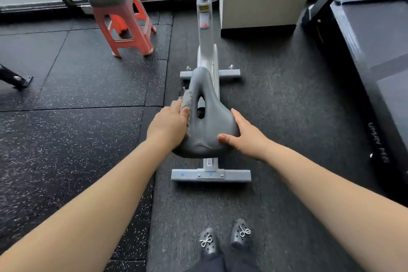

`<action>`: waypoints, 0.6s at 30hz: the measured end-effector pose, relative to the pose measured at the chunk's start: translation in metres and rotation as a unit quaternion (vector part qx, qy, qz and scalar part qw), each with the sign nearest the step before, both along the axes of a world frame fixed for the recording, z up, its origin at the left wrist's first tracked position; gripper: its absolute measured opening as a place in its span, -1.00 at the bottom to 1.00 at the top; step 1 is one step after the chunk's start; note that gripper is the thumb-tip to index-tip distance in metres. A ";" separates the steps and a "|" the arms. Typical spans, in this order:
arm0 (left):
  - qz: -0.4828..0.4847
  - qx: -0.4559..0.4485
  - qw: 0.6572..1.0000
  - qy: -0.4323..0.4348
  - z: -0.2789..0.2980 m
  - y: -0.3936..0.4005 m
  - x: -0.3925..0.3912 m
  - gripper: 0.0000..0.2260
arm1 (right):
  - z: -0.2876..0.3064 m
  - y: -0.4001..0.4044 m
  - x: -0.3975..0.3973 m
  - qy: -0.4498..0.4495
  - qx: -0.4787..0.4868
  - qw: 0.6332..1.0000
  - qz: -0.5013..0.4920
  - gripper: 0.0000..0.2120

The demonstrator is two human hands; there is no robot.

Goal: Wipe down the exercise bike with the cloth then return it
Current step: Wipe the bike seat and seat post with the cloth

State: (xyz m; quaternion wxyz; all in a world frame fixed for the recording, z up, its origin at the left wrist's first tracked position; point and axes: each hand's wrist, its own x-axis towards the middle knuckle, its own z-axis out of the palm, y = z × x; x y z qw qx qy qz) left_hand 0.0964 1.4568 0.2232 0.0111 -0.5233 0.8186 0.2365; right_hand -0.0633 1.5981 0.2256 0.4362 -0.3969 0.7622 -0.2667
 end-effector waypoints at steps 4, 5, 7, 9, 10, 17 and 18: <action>0.010 0.013 1.000 -0.026 0.002 0.003 0.044 -0.60 | 0.002 0.005 -0.007 0.011 0.010 0.998 -0.055 -0.33; 0.022 0.010 1.000 -0.018 0.004 -0.001 0.053 -0.59 | 0.006 0.007 -0.010 0.021 0.008 0.996 -0.083 -0.39; 0.080 -0.012 0.995 0.058 0.015 -0.012 0.058 -0.57 | 0.017 0.012 -0.020 0.039 -0.008 0.990 -0.137 -0.49; 0.125 -0.052 0.977 0.167 0.037 -0.017 0.043 -0.59 | 0.030 0.017 -0.032 0.053 -0.040 0.983 -0.174 -0.56; 0.142 -0.053 0.963 0.221 0.050 -0.016 0.031 -0.61 | 0.037 0.018 -0.037 0.059 -0.057 0.979 -0.188 -0.59; 0.143 0.487 0.694 0.511 0.110 0.042 -0.067 -0.49 | 0.092 0.023 -0.054 -0.001 -0.194 0.960 -0.203 -0.84; 0.120 0.525 0.678 0.501 0.112 0.050 -0.079 -0.46 | 0.097 0.023 -0.058 -0.014 -0.201 0.959 -0.199 -0.82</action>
